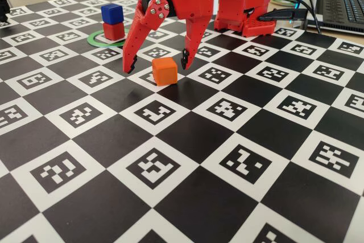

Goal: Grab the red cube then put it in the green circle then put the blue cube on top and finally the orange cube on top

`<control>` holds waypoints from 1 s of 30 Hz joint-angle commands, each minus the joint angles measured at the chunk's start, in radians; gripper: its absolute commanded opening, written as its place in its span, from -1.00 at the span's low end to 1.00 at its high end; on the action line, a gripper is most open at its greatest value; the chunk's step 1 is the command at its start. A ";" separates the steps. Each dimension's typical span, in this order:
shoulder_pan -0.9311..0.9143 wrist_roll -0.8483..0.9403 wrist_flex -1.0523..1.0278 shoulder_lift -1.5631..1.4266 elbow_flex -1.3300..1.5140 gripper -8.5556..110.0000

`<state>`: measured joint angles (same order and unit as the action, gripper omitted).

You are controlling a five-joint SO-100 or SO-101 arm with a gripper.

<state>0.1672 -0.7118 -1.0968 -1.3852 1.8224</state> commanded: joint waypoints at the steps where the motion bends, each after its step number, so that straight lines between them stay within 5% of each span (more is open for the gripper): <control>1: 0.006 -0.020 0.026 -0.025 -0.044 -0.07; 11: -0.009 0.000 0.048 -0.020 -0.037 -0.17; 23: -0.049 -0.011 0.086 -0.029 0.000 -0.61; 30: -0.060 0.031 0.123 -0.040 0.031 -0.70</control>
<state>0.1135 -0.7010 -0.9833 -1.3867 1.8561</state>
